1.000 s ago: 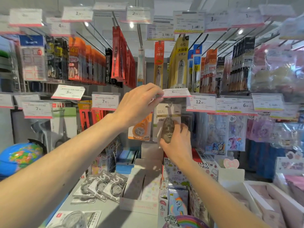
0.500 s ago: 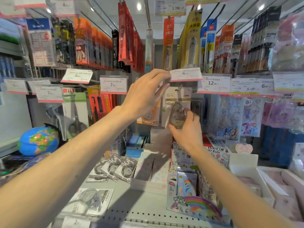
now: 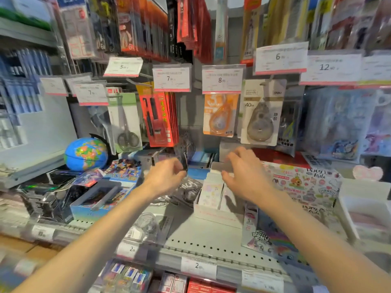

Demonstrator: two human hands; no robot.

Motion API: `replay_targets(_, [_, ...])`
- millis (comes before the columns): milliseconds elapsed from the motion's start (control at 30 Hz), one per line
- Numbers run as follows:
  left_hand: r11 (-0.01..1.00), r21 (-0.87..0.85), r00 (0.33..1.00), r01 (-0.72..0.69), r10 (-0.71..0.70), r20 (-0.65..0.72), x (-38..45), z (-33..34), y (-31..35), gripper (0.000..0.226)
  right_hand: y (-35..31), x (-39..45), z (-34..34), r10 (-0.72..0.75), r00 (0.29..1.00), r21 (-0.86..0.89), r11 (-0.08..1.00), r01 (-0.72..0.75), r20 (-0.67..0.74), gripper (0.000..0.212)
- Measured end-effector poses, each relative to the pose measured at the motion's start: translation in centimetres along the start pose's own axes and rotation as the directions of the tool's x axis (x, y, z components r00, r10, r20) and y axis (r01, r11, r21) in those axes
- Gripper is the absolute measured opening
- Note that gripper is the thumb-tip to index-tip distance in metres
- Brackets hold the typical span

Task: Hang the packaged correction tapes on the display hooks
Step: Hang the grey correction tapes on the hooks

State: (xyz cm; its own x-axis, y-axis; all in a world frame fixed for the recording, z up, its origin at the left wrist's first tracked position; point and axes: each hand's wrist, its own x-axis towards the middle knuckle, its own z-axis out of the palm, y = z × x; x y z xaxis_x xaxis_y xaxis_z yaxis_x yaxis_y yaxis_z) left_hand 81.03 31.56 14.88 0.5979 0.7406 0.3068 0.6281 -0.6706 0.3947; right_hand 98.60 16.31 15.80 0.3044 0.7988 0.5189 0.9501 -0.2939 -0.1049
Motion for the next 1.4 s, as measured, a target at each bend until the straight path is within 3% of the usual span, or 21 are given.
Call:
replay_targets(67, [0.996, 0.044, 0.991, 0.079, -0.083, 0.106, 0.1, 2.2, -1.6, 0.025, -0.9, 0.3, 1.0, -0.031, 0.992, -0.028, 0.999, 0.035, 0.122, 0.04])
replay_targets(167, [0.983, 0.049, 0.972, 0.177, -0.182, 0.146, 0.5, 5.2, -2.9, 0.024, -1.4, 0.5, 2.4, -0.045, 0.968, -0.065, 0.996, 0.063, 0.246, 0.041])
replay_targets(333, [0.947, 0.134, 0.938, 0.292, -0.311, 0.155, 2.3, 8.3, -3.4, 0.03, -1.1, 0.4, 3.7, -0.042, 0.944, -0.101, 0.992, 0.079, 0.329, 0.041])
replay_targets(433, [0.944, 0.1, 0.932, 0.314, -0.327, 0.16, 3.0, 8.7, -3.4, 0.015, -0.8, 0.3, 3.9, -0.03, 0.936, -0.096, 0.993, 0.068, 0.352, 0.04])
replay_targets(500, [0.933, 0.026, 0.919, 0.359, -0.358, 0.163, 3.4, 8.7, -4.0, 0.009, -0.6, 0.3, 4.1, -0.026, 0.931, -0.09, 0.994, 0.062, 0.363, 0.04])
replay_targets(600, [0.878, -0.198, 0.892, 0.436, -0.394, 0.221, 3.8, 8.9, -5.2, 0.019, -0.5, 0.3, 4.4, -0.01, 0.922, -0.075, 0.996, 0.043, 0.386, 0.039])
replay_targets(700, [0.727, -0.501, 0.883, 0.47, -0.389, 0.264, 3.4, 8.0, -5.6, 0.032, -0.4, 0.5, 4.4, 0.016, 0.915, -0.032, 0.999, -0.003, 0.404, 0.038])
replay_targets(833, [0.55, -0.701, 0.879, 0.455, -0.406, 0.252, 2.2, 5.3, -6.1, 0.009, -0.8, 1.0, 4.4, 0.061, 0.911, 0.06, 0.994, -0.093, 0.407, 0.038])
replay_targets(900, [0.473, -0.768, 0.888, 0.432, -0.374, 0.269, 1.5, 4.2, -6.2, 0.012, -1.4, 1.3, 4.5, 0.093, 0.916, 0.151, 0.975, -0.163, 0.391, 0.041])
replay_targets(1000, [0.4, -0.827, 0.907, 0.396, -0.313, 0.283, 0.4, 3.5, -5.6, 0.015, -2.5, 1.8, 5.0, 0.189, 0.902, 0.345, 0.878, -0.332, 0.388, 0.049])
replay_targets(1100, [0.369, -0.855, 0.927, 0.364, -0.227, 0.297, -0.5, 3.2, -4.7, 0.023, -3.6, 2.0, 5.0, 0.258, 0.855, 0.605, 0.615, -0.505, 0.451, 0.042])
replay_targets(1200, [0.374, -0.872, 0.949, 0.316, -0.131, 0.287, -1.5, 3.1, -3.4, 0.024, -4.0, 1.5, 4.3, 0.293, 0.831, 0.751, 0.359, -0.554, 0.473, 0.034])
replay_targets(1300, [0.399, -0.873, 0.96, 0.279, -0.095, 0.263, -2.5, 3.0, -2.1, 0.026, -3.6, 0.7, 3.9, 0.311, 0.839, 0.814, 0.249, -0.525, 0.446, 0.046])
replay_targets(1400, [0.499, -0.828, 0.966, 0.255, -0.1, 0.237, -3.1, 2.8, -1.5, 0.018, -2.9, -0.2, 3.7, 0.319, 0.856, 0.828, 0.265, -0.494, 0.408, 0.056])
